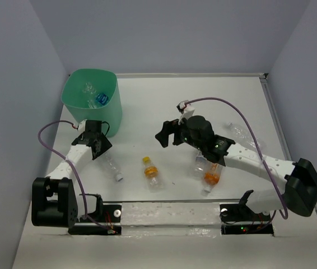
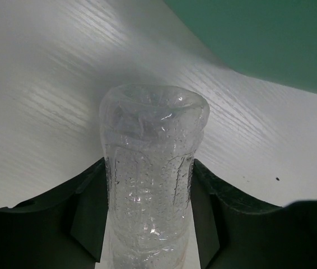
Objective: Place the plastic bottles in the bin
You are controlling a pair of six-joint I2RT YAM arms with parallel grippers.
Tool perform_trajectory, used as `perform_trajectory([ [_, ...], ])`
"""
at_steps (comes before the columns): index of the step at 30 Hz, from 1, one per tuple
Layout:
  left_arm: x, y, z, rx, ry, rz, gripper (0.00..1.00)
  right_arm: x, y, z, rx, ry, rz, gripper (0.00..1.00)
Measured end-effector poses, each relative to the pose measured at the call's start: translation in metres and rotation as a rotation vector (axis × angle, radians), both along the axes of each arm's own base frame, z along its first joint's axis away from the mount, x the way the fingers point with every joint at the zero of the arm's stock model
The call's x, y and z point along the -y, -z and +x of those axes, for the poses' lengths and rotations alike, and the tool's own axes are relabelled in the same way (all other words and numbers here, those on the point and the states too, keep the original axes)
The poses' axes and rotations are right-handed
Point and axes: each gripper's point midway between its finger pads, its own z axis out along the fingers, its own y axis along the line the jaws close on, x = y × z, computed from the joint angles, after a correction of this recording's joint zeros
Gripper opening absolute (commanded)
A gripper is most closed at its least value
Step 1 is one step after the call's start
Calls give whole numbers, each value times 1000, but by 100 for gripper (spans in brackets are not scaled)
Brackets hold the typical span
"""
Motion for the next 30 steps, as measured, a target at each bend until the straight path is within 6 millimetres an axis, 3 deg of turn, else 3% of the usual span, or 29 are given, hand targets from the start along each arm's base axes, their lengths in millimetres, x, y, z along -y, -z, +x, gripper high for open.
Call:
perform_trajectory([
  [5,31,-6,-2,10,123,-124,41,-14,53,4,-119,-4,-105,100],
  [9,57,-51,-2,151,234,-205,41,-21,80,-16,-187,-38,-169,100],
  [14,71,-171,8,435,325,-234,41,-39,81,-50,-208,-112,-163,100],
  [17,77,-265,17,644,365,-232,41,-48,85,-71,-226,-153,-166,100],
  [19,78,-316,19,780,378,-227,42,-54,93,-80,-244,-174,-174,100],
  [22,73,-365,21,906,361,-201,42,-59,114,-88,-283,-185,-211,100],
  [26,50,-441,38,1099,254,-97,42,-56,150,-92,-341,-180,-288,100],
  [28,37,-469,50,1171,194,-36,42,-55,160,-94,-358,-180,-314,100],
  [30,21,-484,63,1202,120,41,42,-56,164,-95,-363,-183,-326,100],
])
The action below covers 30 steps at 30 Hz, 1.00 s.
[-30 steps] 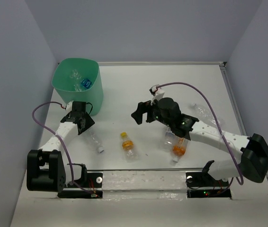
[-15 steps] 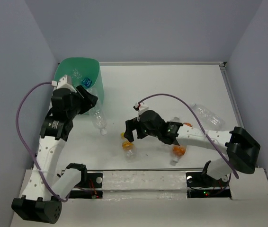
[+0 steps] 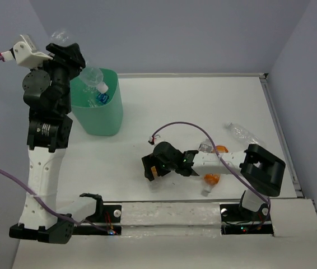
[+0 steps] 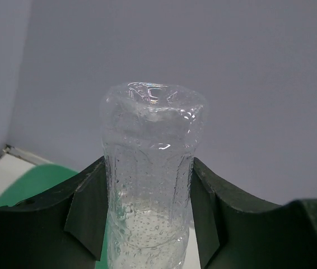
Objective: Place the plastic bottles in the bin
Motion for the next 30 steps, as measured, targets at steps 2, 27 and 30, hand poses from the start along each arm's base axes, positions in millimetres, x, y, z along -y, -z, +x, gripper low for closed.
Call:
perform_trajectory([
  [2,-14,-10,13,27,-92,21,42,-3,1,-2,-1,-8,-3,100],
  [27,-58,151,127,-252,-439,344,99,-15,-15,6,79,-35,-22,34],
  [30,-53,138,116,-224,-400,303,99,-24,-45,16,141,-40,16,34],
])
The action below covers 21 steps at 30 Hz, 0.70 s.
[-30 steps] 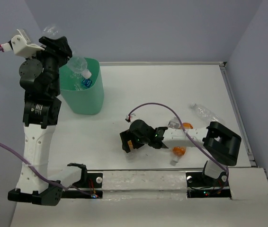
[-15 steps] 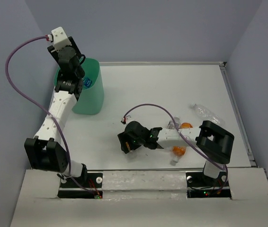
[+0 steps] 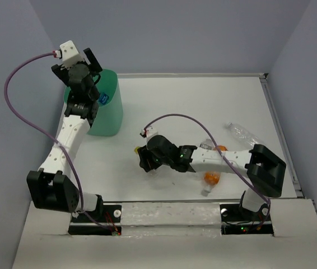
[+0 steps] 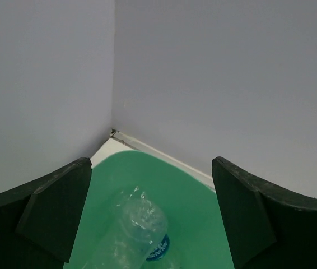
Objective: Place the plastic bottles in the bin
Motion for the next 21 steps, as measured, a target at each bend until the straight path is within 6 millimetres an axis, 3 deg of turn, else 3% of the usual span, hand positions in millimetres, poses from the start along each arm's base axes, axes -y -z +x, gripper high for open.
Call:
perform_trajectory([
  [1,1,-4,-4,9,10,-8,99,-10,-19,7,32,-2,36,34],
  [2,3,-23,-17,57,31,-33,99,-14,-26,9,46,-3,49,34],
  [5,8,-53,-46,146,88,-90,99,-36,-79,25,147,-24,125,34],
  [8,13,-83,-95,246,167,-149,99,-53,-134,38,243,-34,206,35],
  [11,14,-101,-149,342,231,-186,99,-64,-186,47,337,-41,282,34],
  [15,14,-90,-204,399,286,-218,99,-84,-244,65,468,-46,351,35],
  [18,14,-75,-223,404,301,-231,99,-97,-271,80,535,-40,383,35],
  [21,14,-36,-229,344,301,-241,99,-119,-297,104,609,-32,431,35],
])
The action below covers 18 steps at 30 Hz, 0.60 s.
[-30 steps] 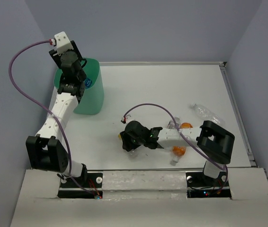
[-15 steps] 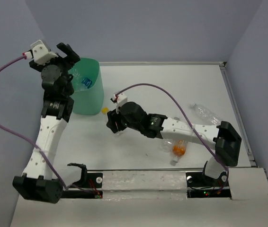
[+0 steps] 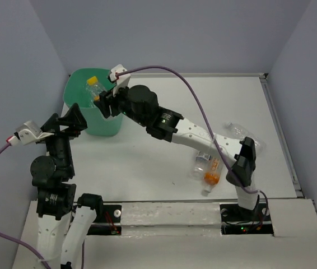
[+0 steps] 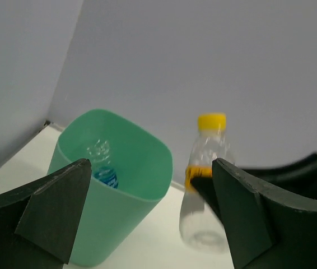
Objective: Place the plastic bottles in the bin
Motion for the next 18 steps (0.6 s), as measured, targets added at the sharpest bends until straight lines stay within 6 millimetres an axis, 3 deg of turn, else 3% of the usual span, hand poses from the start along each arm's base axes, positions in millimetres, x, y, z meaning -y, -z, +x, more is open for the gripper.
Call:
perform_trajectory([
  [3,-3,30,-4,-57,-10,-4,99,-16,-13,30,48,17,39,35],
  [8,-3,41,-13,-35,-3,-23,99,-30,-22,77,109,56,102,35],
  [10,-1,46,-13,-36,8,-28,99,-35,-25,90,142,65,143,37],
  [14,6,53,-10,-55,36,-33,99,-50,-18,99,180,45,195,39],
  [16,7,54,-10,-54,43,-35,99,-58,-11,100,190,31,209,53],
  [18,7,53,-11,-50,44,-38,99,-68,2,102,194,10,223,74],
])
